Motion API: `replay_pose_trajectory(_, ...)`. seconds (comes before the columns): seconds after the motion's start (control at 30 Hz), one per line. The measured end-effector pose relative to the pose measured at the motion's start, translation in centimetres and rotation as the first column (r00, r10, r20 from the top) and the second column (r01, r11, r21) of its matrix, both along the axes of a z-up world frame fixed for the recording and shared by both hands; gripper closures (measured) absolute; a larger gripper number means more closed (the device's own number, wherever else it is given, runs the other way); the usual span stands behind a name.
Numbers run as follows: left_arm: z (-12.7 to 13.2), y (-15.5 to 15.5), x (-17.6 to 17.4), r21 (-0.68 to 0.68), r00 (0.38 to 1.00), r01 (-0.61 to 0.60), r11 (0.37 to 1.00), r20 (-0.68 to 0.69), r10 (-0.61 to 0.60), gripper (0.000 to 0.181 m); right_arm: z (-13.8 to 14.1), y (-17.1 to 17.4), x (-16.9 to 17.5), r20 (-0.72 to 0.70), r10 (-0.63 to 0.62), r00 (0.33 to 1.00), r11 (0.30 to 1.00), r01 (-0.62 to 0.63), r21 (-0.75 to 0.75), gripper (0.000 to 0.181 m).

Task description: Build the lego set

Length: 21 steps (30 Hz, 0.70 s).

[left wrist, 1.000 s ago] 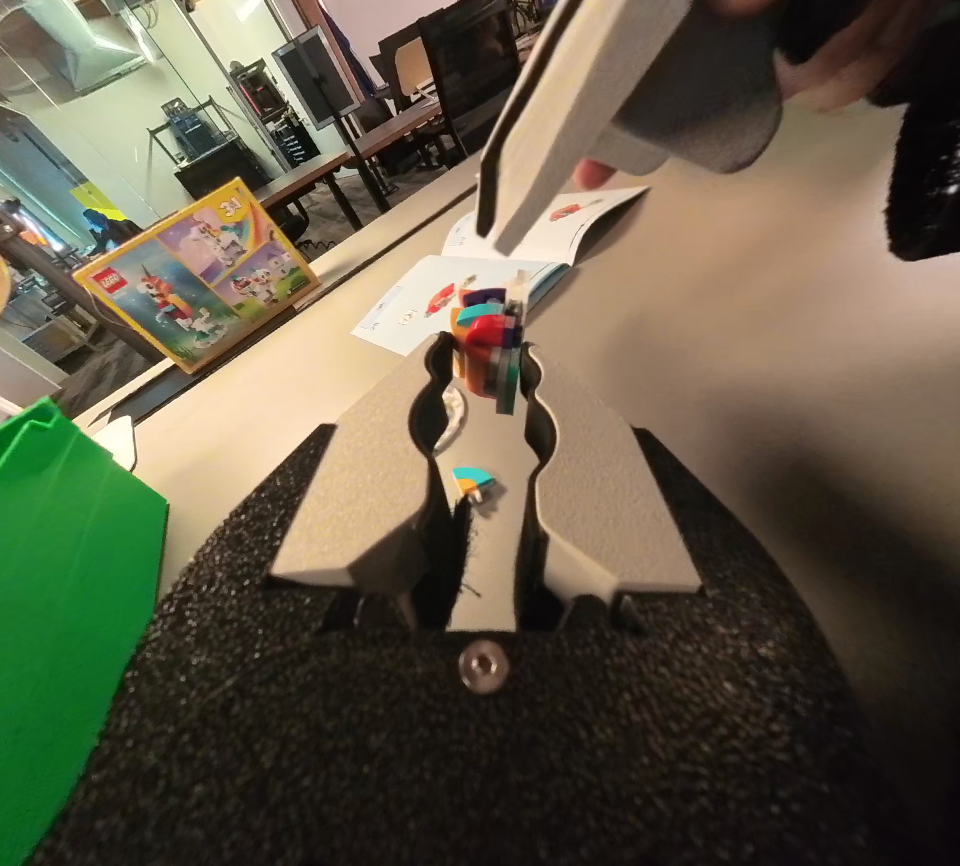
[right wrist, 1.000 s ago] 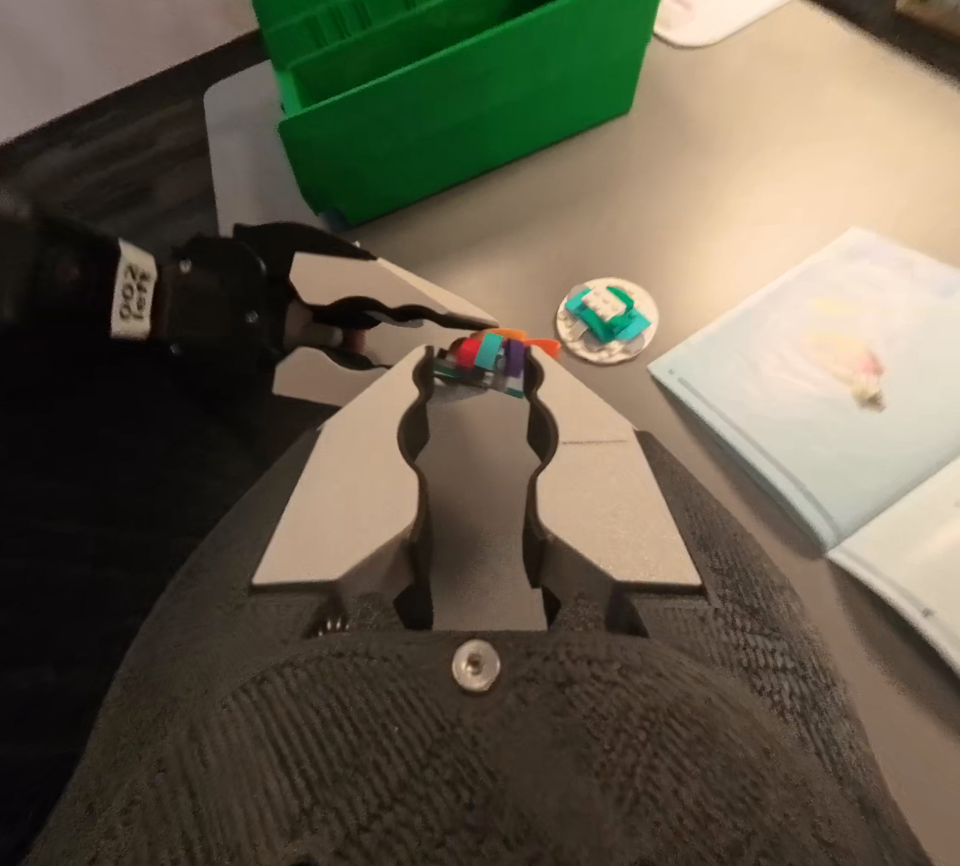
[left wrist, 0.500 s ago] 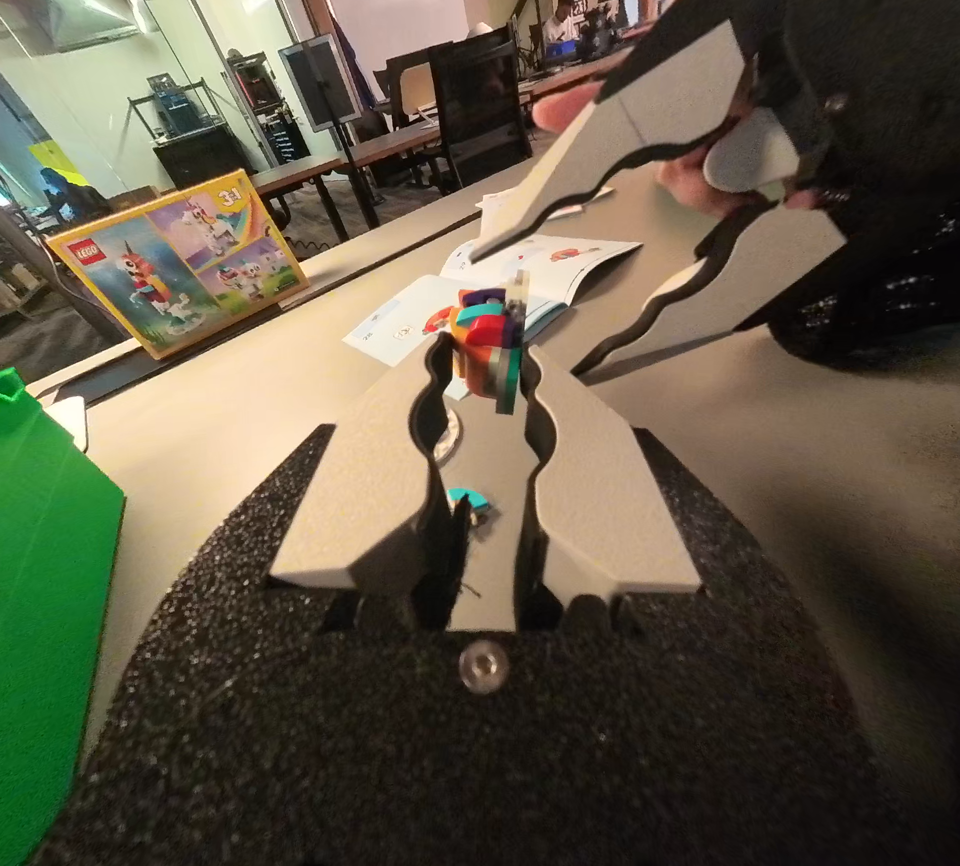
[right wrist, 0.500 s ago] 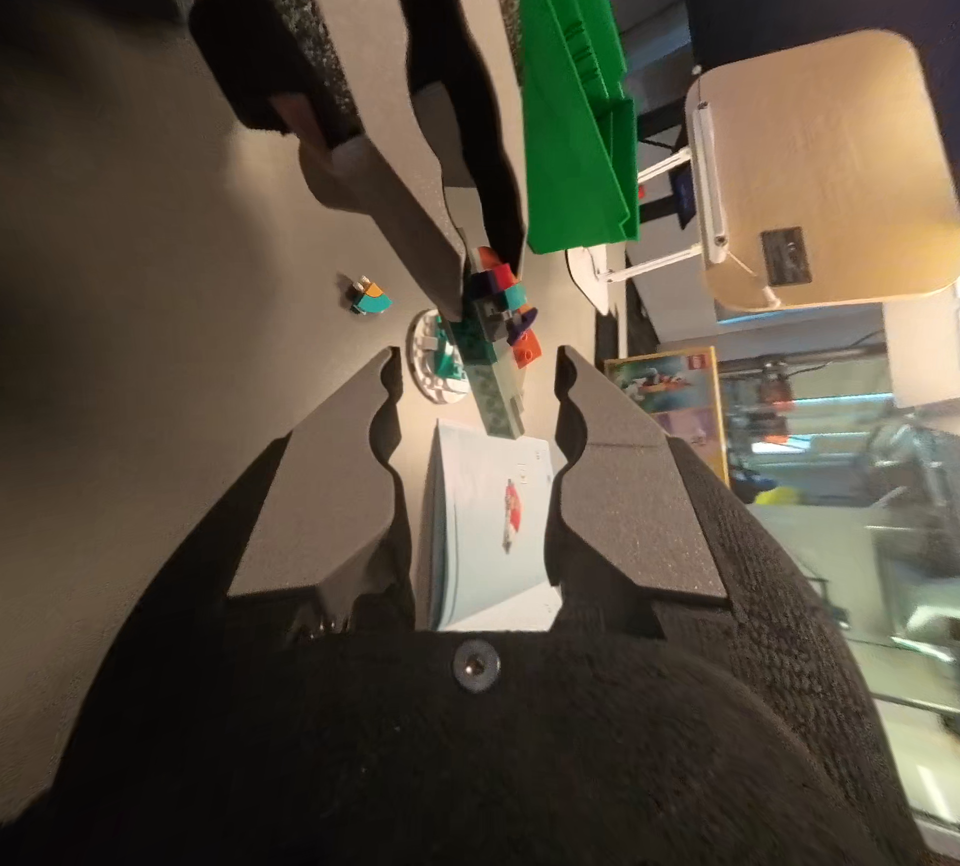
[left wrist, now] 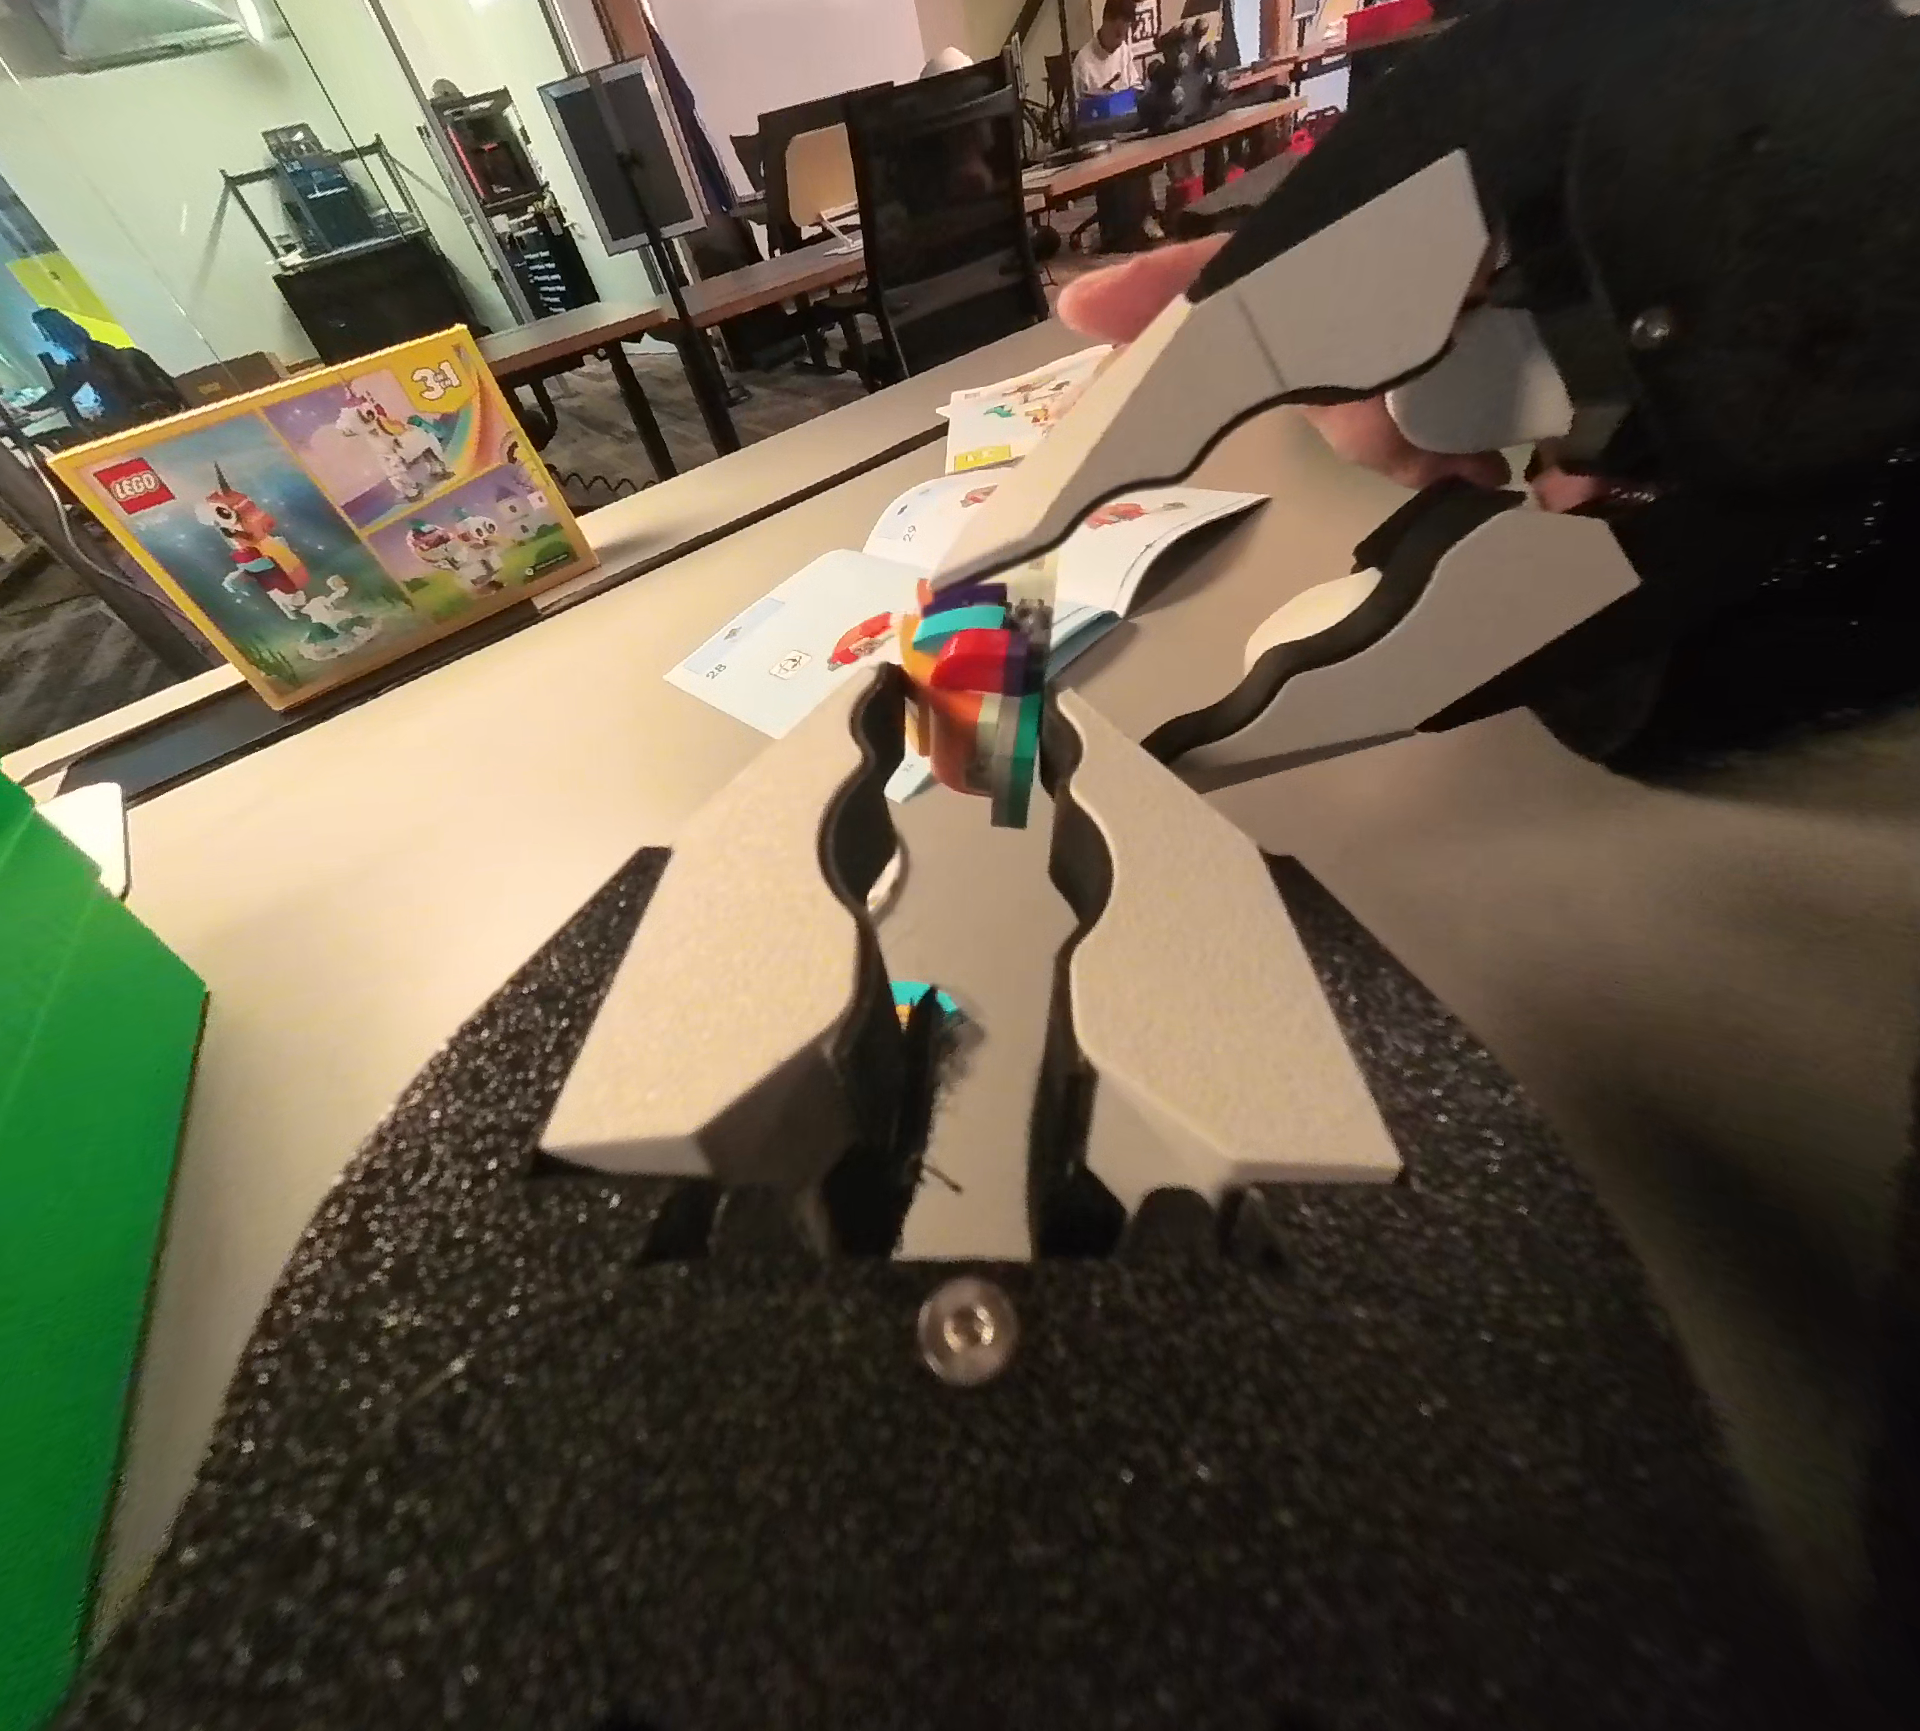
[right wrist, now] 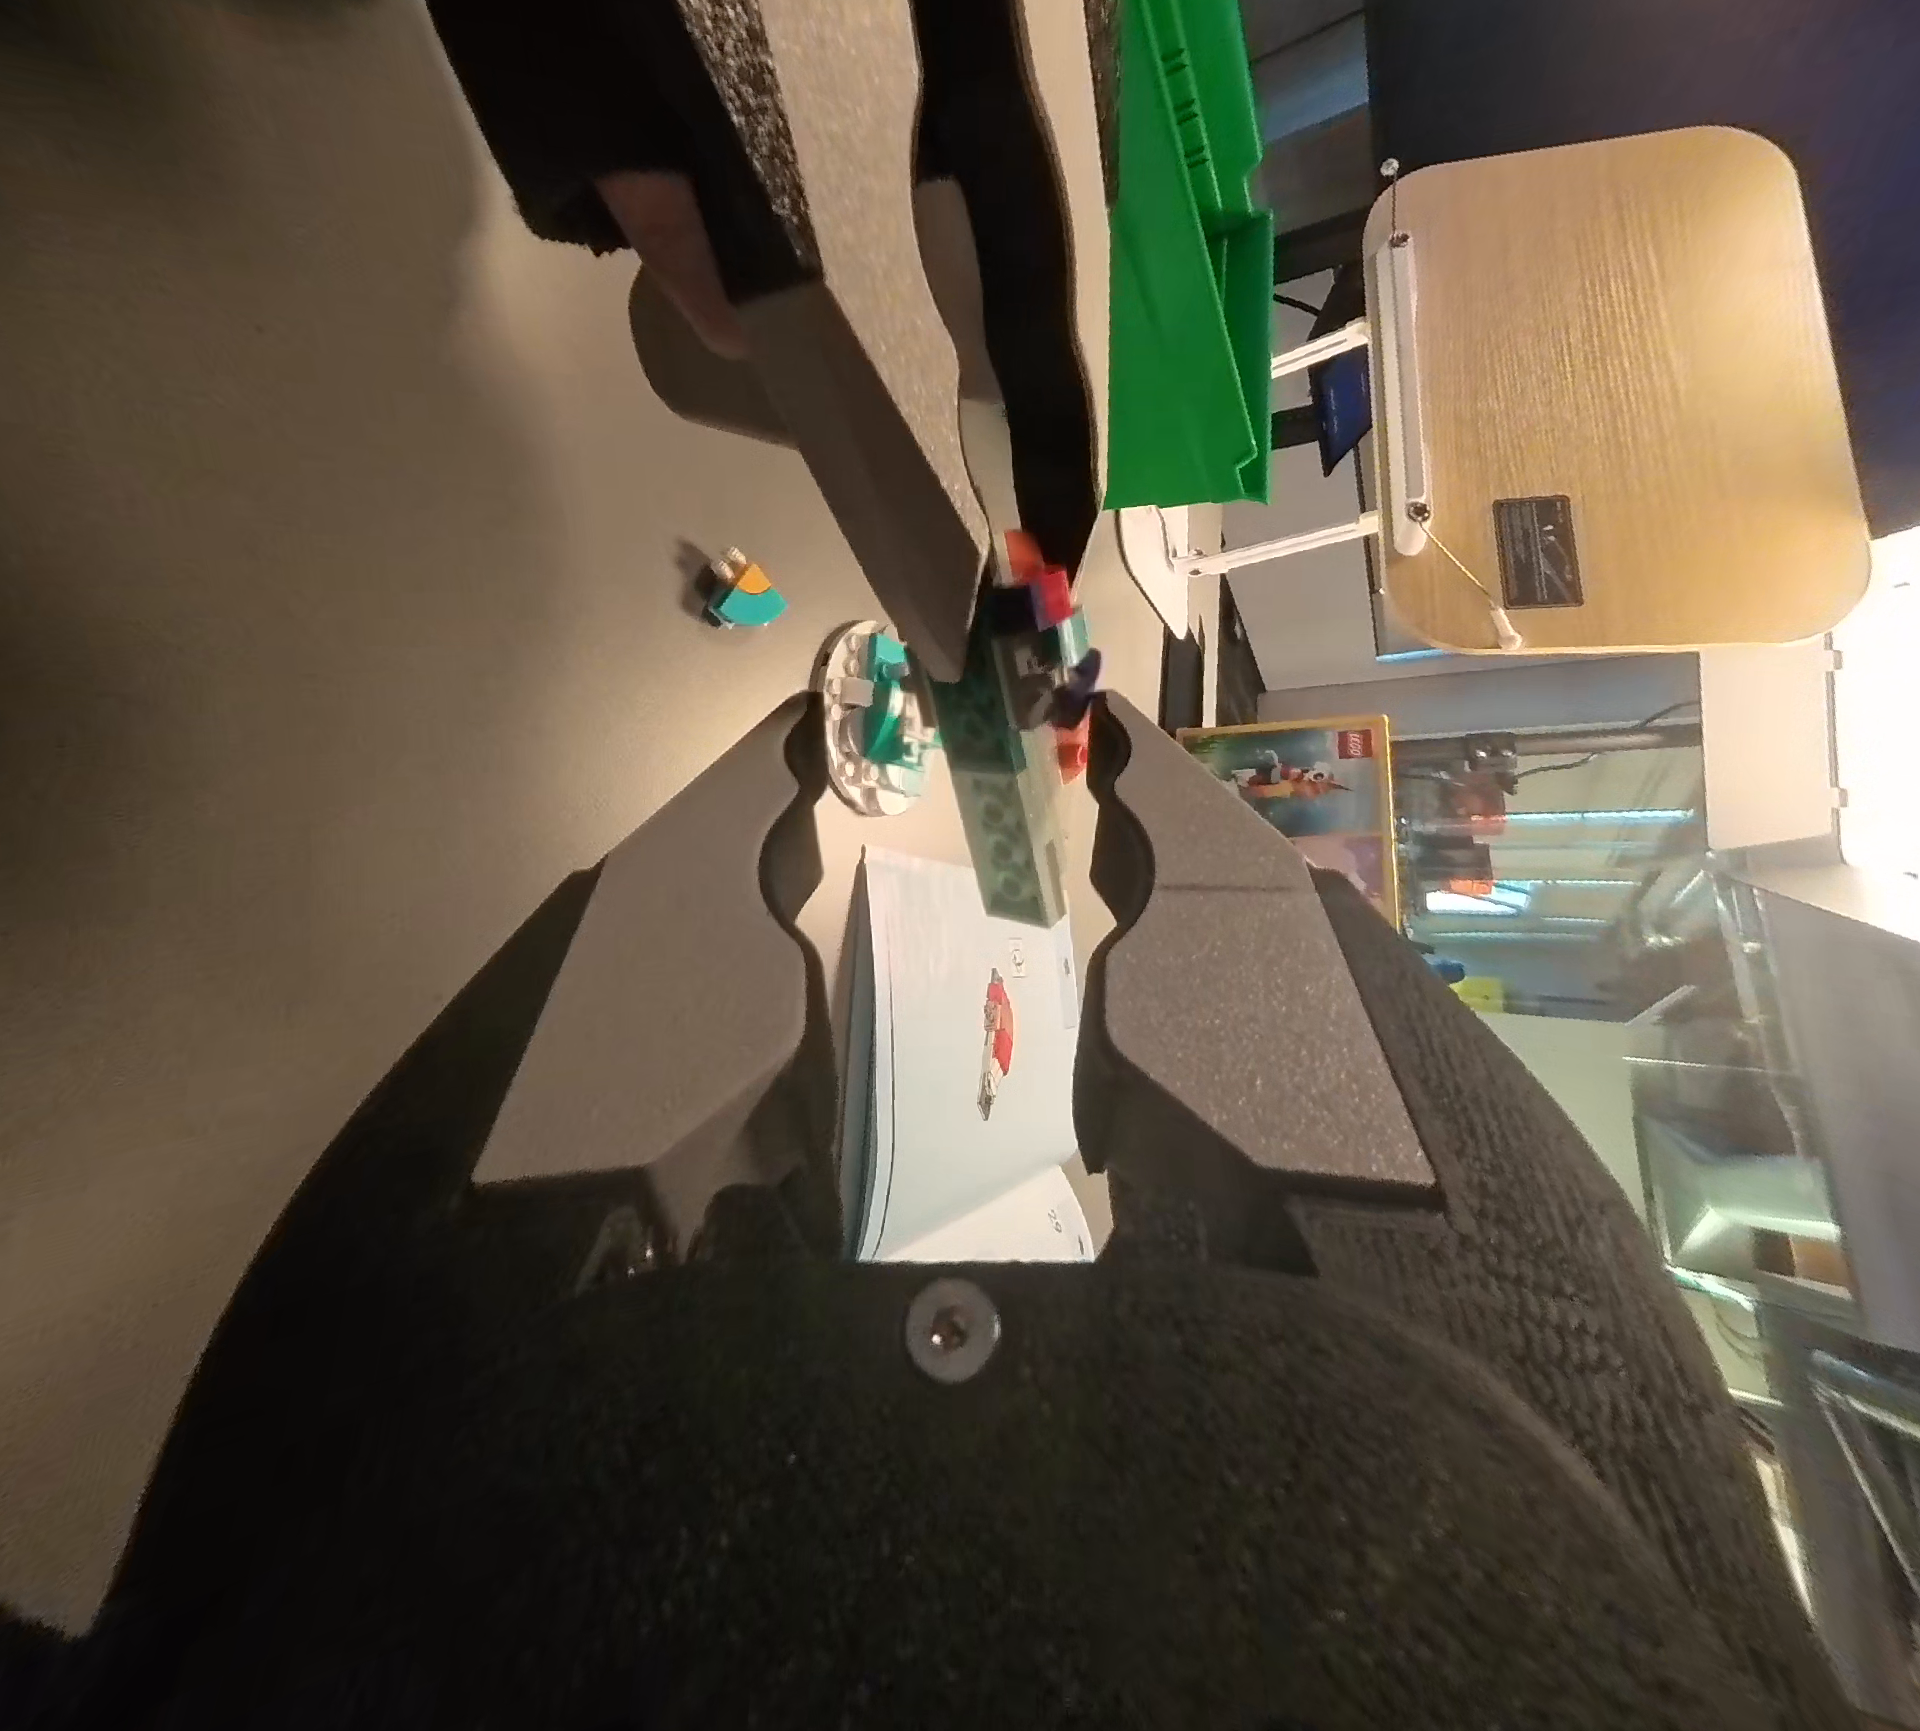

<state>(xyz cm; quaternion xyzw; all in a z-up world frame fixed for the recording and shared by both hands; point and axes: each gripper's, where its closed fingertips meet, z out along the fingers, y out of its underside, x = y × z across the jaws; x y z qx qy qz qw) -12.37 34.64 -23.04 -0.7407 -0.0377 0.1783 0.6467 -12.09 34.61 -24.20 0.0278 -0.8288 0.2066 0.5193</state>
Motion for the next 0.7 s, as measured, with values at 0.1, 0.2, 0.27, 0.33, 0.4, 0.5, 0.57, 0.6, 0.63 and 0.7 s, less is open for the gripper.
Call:
replay_pose_trajectory(0.1, 0.02, 0.02, 0.01, 0.001, 1.0, 0.001, 1.0, 0.004, -0.001, 0.158, 0.05, -0.02, 0.01, -0.004, -0.004, 1.0, 1.0, 0.004, 0.005, 0.133)
replay_pose_trajectory(0.2, -0.01, 0.08, -0.04, 0.002, 1.0, 0.0, 1.0, 0.028, 0.0, 0.158, 0.14, 0.07, -0.17, -0.021, -0.022, 1.0, 0.999, 0.022, 0.025, 0.135)
replay_pose_trajectory(0.27, -0.12, 0.15, -0.06, -0.001, 0.998, 0.002, 1.0, 0.058, -0.002, 0.158, 0.21, 0.18, -0.36, -0.044, -0.036, 0.998, 0.998, 0.039, 0.052, 0.139)
replay_pose_trajectory(0.33, -0.19, 0.35, 0.02, 0.003, 0.994, 0.01, 1.0, 0.106, -0.01, 0.158, 0.41, 0.19, -0.51, -0.071, -0.046, 0.996, 0.996, 0.051, 0.072, 0.143)
replay_pose_trajectory(0.4, -0.12, 0.46, -0.1, 0.008, 0.99, 0.011, 1.0, 0.142, -0.012, 0.158, 0.51, 0.4, -0.73, -0.09, -0.058, 0.994, 0.993, 0.067, 0.101, 0.144)
replay_pose_trajectory(0.5, -0.01, 0.58, -0.21, 0.017, 0.984, 0.015, 1.0, 0.18, -0.018, 0.158, 0.63, 0.57, -0.88, -0.102, -0.072, 0.992, 0.989, 0.085, 0.124, 0.145)
replay_pose_trajectory(0.57, 0.06, 0.59, -0.23, 0.018, 0.983, 0.016, 1.0, 0.184, -0.019, 0.158, 0.71, 0.62, -0.89, -0.113, -0.071, 0.991, 0.985, 0.087, 0.15, 0.145)
replay_pose_trajectory(0.6, 0.03, 0.6, -0.24, 0.014, 0.983, 0.015, 1.0, 0.183, -0.017, 0.158, 0.68, 0.66, -0.9, -0.113, -0.07, 0.991, 0.982, 0.089, 0.167, 0.145)
replay_pose_trajectory(0.63, 0.01, 0.6, -0.24, 0.011, 0.983, 0.015, 1.0, 0.184, -0.017, 0.158, 0.66, 0.69, -0.89, -0.113, -0.068, 0.991, 0.98, 0.088, 0.179, 0.146)
replay_pose_trajectory(0.7, -0.31, 0.63, -0.21, -0.003, 0.98, 0.018, 1.0, 0.198, -0.017, 0.159, 0.41, 0.81, -0.89, -0.097, -0.068, 0.993, 0.974, 0.087, 0.21, 0.15)
